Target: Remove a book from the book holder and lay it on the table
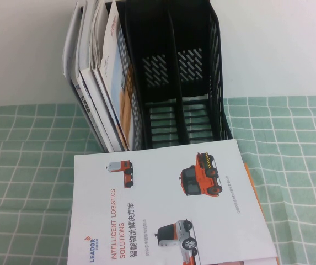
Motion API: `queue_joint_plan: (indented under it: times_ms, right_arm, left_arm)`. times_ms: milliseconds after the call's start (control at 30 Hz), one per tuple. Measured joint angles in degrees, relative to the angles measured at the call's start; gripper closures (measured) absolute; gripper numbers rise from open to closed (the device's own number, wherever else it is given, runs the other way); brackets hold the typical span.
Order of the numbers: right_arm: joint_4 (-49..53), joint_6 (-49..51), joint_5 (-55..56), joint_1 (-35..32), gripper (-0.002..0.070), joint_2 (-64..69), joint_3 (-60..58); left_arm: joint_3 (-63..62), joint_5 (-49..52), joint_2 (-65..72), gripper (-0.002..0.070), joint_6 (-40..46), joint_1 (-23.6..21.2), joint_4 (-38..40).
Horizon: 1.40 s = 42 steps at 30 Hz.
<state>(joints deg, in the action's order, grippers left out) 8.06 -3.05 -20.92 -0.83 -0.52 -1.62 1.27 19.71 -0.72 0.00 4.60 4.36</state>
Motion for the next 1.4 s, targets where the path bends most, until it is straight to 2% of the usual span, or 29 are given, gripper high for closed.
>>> queue_joint_plan:
  times_ms: [1400]
  right_arm:
    - [0.0,0.0,0.4,0.0,0.0678,0.0,0.0]
  left_arm:
    - [0.0,-1.0,0.0,0.0678,0.0,0.0,0.0]
